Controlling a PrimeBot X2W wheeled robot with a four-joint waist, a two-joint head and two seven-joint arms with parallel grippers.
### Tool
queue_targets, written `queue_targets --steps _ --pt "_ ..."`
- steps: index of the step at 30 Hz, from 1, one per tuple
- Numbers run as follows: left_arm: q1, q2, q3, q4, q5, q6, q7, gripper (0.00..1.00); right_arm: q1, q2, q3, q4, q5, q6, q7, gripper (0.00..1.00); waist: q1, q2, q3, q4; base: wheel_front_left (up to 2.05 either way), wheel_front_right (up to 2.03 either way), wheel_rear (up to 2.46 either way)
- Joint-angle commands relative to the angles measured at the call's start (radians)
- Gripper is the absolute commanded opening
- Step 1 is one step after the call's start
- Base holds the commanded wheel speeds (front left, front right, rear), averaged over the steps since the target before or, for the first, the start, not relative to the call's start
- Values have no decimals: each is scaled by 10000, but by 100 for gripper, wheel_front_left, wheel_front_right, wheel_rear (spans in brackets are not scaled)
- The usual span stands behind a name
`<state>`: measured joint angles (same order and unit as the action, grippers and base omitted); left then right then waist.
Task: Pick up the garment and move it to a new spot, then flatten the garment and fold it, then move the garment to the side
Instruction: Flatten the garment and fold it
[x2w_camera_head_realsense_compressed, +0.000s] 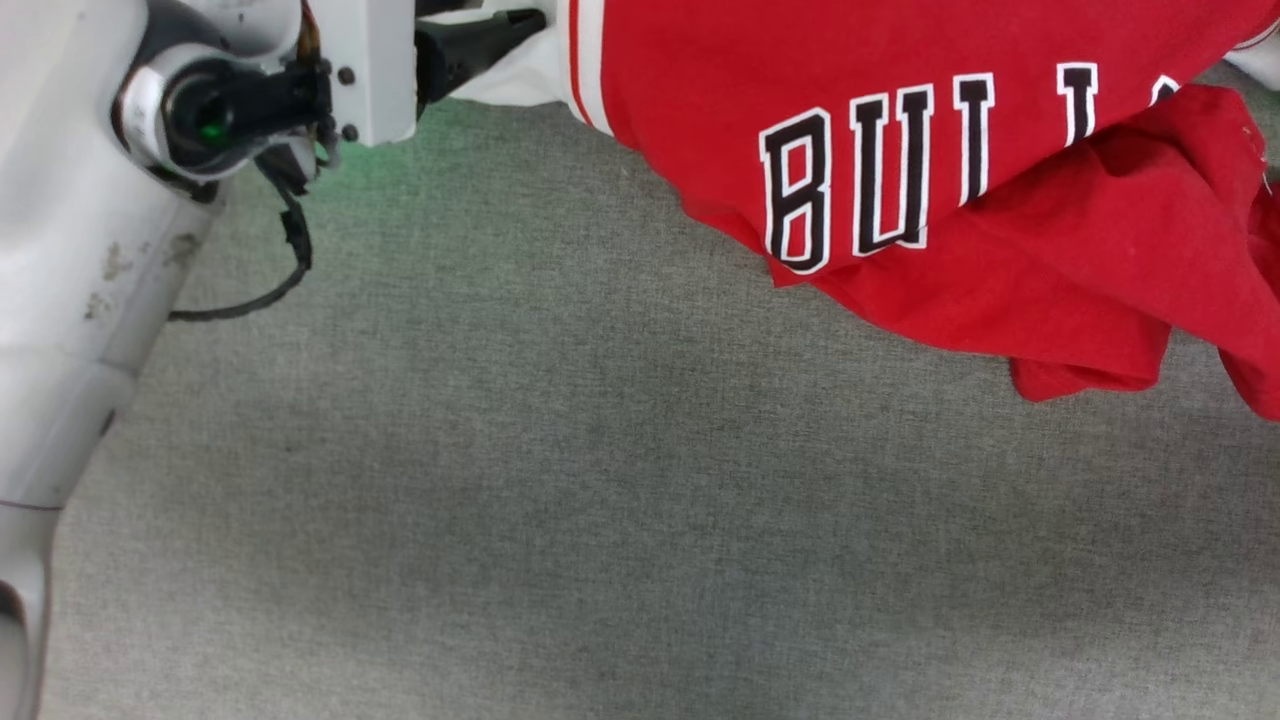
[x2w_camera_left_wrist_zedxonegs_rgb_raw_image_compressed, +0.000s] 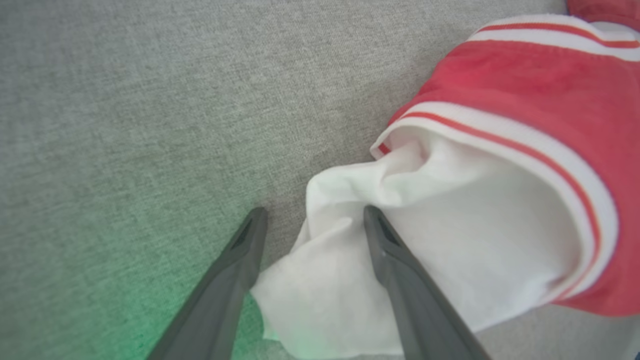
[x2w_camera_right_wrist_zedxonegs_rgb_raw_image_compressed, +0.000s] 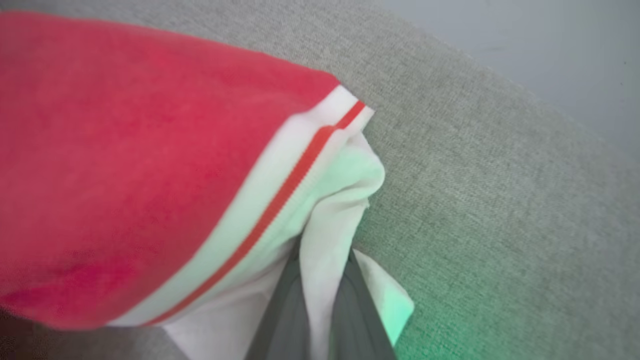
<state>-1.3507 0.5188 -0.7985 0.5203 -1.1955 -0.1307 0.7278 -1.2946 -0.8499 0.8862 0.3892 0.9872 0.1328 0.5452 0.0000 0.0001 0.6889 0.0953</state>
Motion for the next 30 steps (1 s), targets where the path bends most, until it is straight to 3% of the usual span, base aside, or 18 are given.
queue_targets --steps 1,2,3,4,11,22,30 --pt "337 -130 -395 85 -99 9 223 100 446 186 526 378 5 -38 119 0 0 -1 55 -26 0 0 0" --pt "321 -113 -525 47 -125 9 234 79 393 186 586 401 21 -38 93 0 0 -1 79 -35 0 0 0" --pt "325 -117 -656 -14 -215 9 252 29 331 196 629 436 47 -38 66 0 0 -1 98 -46 0 0 0" --pt "359 -124 -765 -67 -359 7 291 0 301 201 686 469 86 -38 16 0 0 -1 113 -53 0 0 0" --pt "106 145 -1090 -113 -699 8 -317 0 55 140 976 640 284 -38 -460 0 0 -1 4 -48 0 0 0" --pt "-483 471 -526 156 -808 8 -3445 0 -317 63 562 990 508 -27 -2517 0 0 -1 -777 -64 0 0 0" --pt "-535 462 -773 452 -879 8 -4051 0 -489 307 233 1522 379 -27 -3427 0 0 -1 -901 -182 0 0 0"
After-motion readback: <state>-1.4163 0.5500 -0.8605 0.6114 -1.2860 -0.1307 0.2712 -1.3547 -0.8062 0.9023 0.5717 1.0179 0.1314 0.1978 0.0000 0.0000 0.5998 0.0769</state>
